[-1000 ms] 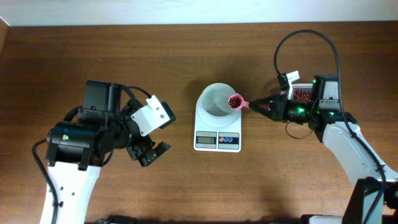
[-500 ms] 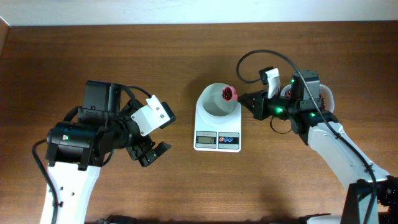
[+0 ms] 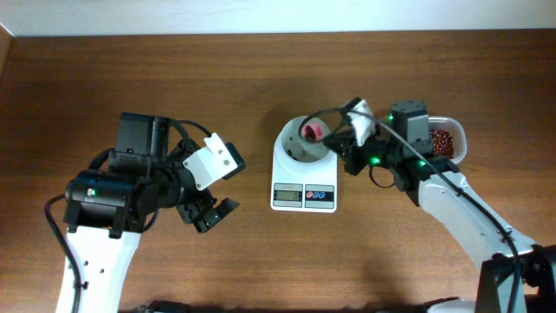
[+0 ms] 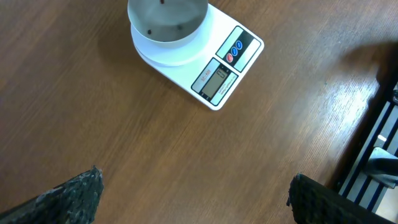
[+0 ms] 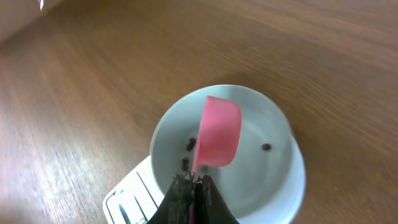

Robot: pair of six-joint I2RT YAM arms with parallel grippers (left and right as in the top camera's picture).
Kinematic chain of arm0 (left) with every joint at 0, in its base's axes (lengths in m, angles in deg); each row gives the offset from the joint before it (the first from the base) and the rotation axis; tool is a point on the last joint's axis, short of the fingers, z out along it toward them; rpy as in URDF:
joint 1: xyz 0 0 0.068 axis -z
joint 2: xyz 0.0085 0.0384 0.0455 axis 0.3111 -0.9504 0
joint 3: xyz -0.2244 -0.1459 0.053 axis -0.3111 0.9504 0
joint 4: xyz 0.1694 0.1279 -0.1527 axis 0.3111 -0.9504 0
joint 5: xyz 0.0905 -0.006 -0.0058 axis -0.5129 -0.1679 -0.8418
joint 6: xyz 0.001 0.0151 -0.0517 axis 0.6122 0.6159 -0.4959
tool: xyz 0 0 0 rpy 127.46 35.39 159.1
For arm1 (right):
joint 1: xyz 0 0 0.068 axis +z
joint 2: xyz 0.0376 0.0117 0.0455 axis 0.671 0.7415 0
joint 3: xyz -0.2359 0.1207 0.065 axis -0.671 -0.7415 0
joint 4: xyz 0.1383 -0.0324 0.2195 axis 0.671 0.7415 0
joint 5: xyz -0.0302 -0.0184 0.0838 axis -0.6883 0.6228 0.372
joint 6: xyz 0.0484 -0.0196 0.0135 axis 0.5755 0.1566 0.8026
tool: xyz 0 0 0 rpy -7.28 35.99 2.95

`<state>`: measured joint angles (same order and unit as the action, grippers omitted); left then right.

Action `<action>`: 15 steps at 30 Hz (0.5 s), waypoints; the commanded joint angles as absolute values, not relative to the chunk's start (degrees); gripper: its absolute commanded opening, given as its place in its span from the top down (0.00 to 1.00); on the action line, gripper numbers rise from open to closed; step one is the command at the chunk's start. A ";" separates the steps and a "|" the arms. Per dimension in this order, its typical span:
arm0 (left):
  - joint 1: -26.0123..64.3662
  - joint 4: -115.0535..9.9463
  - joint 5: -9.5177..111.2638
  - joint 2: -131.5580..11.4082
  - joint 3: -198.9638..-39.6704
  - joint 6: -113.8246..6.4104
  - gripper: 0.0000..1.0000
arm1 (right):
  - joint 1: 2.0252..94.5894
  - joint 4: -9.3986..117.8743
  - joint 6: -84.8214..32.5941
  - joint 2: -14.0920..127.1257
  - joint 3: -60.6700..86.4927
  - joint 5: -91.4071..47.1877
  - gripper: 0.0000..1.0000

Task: Scoop and weigh 50g on scale
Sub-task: 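Tip the pink scoop with the right gripper to pour beans into the bowl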

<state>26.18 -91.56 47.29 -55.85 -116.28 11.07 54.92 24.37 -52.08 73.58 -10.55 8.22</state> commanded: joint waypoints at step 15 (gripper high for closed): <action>25.83 -91.49 48.34 -55.98 -117.48 11.98 0.01 | 56.76 24.13 -67.14 73.66 -10.07 1.16 0.96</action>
